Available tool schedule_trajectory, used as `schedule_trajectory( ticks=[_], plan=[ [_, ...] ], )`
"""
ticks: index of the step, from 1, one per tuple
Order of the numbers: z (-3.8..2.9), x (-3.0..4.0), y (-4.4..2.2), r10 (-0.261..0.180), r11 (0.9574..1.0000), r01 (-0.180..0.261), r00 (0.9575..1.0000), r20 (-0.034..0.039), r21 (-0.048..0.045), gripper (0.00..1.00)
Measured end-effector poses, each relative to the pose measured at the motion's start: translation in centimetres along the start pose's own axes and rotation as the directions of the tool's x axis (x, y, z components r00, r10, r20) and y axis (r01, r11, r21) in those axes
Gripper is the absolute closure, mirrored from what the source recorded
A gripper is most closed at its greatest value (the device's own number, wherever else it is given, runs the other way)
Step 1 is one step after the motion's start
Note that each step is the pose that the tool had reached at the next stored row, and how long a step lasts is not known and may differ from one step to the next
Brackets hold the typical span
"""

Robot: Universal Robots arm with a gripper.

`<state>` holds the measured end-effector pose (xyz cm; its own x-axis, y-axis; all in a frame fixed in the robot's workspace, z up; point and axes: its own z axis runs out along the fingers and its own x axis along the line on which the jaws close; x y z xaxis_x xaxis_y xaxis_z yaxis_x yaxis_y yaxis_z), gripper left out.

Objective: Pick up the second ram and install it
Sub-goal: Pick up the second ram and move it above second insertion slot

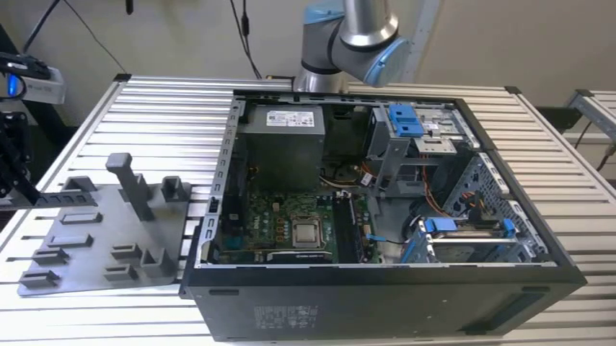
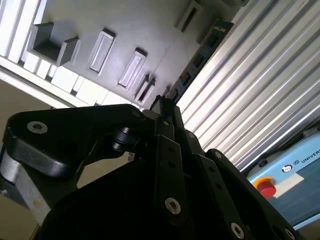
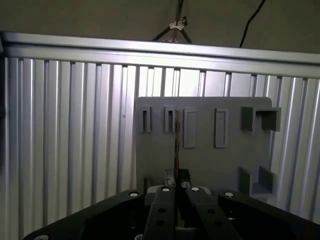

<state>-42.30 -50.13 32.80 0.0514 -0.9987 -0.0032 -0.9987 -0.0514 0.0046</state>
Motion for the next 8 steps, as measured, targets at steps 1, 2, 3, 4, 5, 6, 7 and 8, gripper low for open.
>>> schedule_trajectory(
  ticks=[1, 2, 3, 4, 5, 6, 7, 8],
  plan=[
    [-0.27, 0.0, 0.0, 0.0, 1.0, 0.0, 1.0, 0.0001, 0.0, 0.86],
    [-0.54, 0.0, 0.01, 0.0, 1.0, 0.0, 1.0, 0.0001, 0.0001, 0.86],
    [-0.8, 0.0, 0.02, 0.0, 1.0, 0.0, 1.0, 0.0, 0.0, 0.86],
    [-1.05, 0.0, 0.03, 0.0, 1.0, 0.0, 1.0, 0.0, 0.0, 0.86],
    [-1.23, -0.01, 0.03, 0.0, 1.0, 0.0, 1.0, 0.0, 0.0, 0.86],
    [-1.39, -0.01, 0.04, 0.0, 1.0, 0.0, 1.0, 0.0001, 0.0, 0.86],
    [-1.54, -0.01, 0.04, 0.0, 1.0, 0.0, 1.0, 0.0001, 0.0001, 0.86],
    [-1.7, -0.01, 0.04, 0.0, 1.0, 0.0, 1.0, 0.0, 0.0001, 0.86]
  ],
)
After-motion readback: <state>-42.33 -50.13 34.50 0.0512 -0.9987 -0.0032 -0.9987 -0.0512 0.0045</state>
